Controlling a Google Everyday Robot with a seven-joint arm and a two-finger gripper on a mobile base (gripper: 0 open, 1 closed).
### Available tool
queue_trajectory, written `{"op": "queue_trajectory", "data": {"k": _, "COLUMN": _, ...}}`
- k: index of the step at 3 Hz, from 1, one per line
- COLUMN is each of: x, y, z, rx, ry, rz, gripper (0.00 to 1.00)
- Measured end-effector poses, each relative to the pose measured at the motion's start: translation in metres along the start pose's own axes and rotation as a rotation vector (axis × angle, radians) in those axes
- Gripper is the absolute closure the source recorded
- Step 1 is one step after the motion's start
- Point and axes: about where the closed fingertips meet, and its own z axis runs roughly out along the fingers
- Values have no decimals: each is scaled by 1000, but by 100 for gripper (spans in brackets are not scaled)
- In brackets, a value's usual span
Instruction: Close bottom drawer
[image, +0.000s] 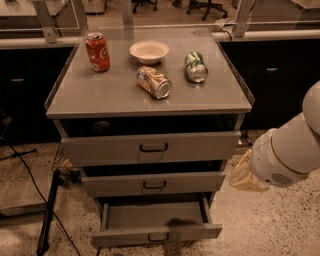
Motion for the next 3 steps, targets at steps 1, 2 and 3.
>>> {"op": "queue_trajectory", "data": {"k": 1, "x": 8, "y": 3, "z": 19, "rx": -4, "ry": 0, "rz": -6, "gripper": 100}}
{"op": "queue_trajectory", "data": {"k": 2, "x": 30, "y": 11, "z": 67, "rx": -23, "ry": -6, "rz": 2, "gripper": 100}}
{"op": "queue_trajectory", "data": {"k": 3, "x": 58, "y": 23, "z": 132, "rx": -37, "ry": -20, "rz": 11, "gripper": 100}}
